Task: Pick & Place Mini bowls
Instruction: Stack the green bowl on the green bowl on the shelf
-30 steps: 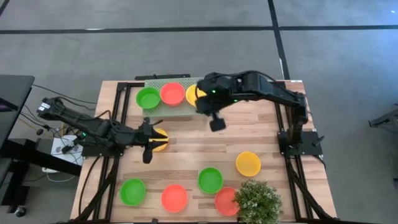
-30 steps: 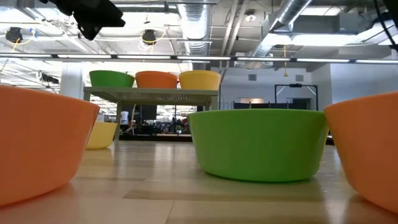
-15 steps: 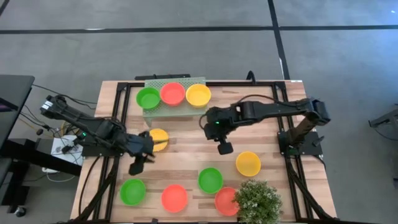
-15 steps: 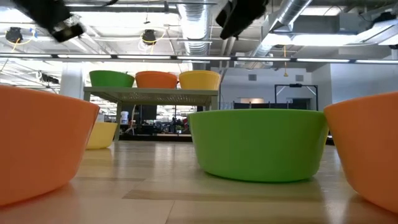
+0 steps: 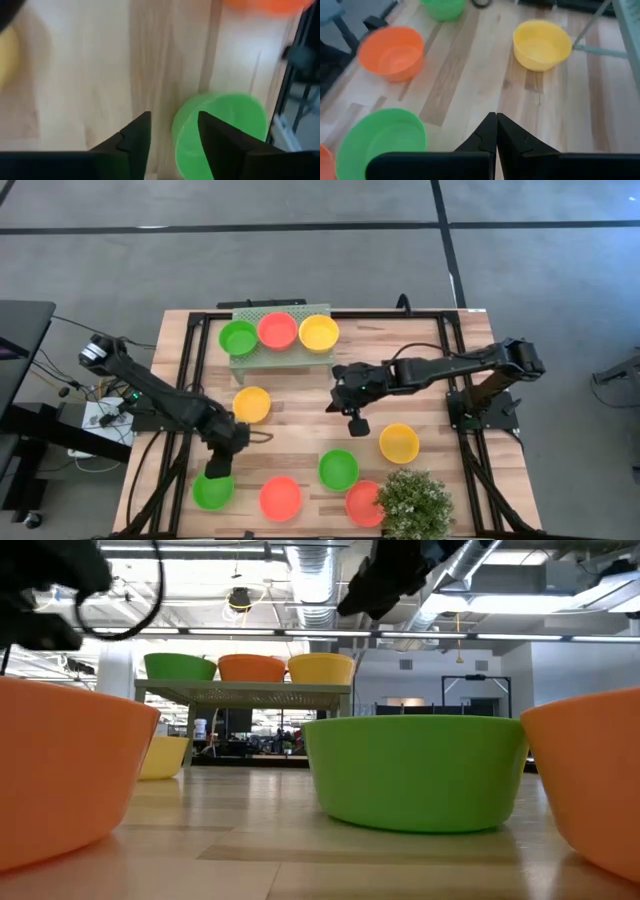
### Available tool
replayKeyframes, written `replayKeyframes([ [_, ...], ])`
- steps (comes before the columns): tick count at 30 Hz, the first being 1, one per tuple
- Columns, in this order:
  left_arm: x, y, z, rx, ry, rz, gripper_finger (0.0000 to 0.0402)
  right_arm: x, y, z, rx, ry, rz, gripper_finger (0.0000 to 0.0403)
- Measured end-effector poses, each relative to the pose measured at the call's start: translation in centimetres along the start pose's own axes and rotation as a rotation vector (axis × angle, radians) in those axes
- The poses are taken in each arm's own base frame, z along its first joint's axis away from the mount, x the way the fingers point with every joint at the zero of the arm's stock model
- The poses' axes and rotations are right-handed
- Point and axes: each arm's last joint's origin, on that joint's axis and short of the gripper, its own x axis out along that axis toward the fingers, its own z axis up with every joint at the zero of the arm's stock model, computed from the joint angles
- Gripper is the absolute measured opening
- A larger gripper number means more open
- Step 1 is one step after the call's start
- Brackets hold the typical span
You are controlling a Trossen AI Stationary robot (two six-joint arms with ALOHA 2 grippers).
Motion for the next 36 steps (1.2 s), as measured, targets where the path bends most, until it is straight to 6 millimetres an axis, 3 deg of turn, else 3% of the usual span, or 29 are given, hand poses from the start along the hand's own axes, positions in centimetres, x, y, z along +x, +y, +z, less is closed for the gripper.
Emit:
replayKeyframes([
  [7,2.7,-1.2,-1.0,0.023,0.117,0.035,0.0184,1.0,-0.1,-0.2,0.001,0.011,0.002,0.0000],
  [16,4.9,-0.5,-1.7,-0.026,0.205,0.083,0.0180,0.9,-0.1,-0.3,0.018,0.015,0.002,0.0000],
  [20,5.0,-0.5,-1.6,-0.025,0.191,0.080,0.0145,0.9,-0.1,-0.3,-0.003,0.016,0.003,0.0000],
  [27,5.0,-0.4,-1.3,0.035,0.173,0.067,0.0013,0.9,-0.2,-0.3,-0.012,0.015,0.000,0.0000],
  [32,4.7,-0.4,-0.9,0.024,0.159,0.070,0.0010,0.9,-0.2,-0.3,-0.013,0.015,0.000,0.0000],
  [36,3.3,-0.6,0.1,0.023,0.133,0.103,0.0010,0.9,-0.3,-0.3,-0.014,0.015,-0.002,0.0000],
])
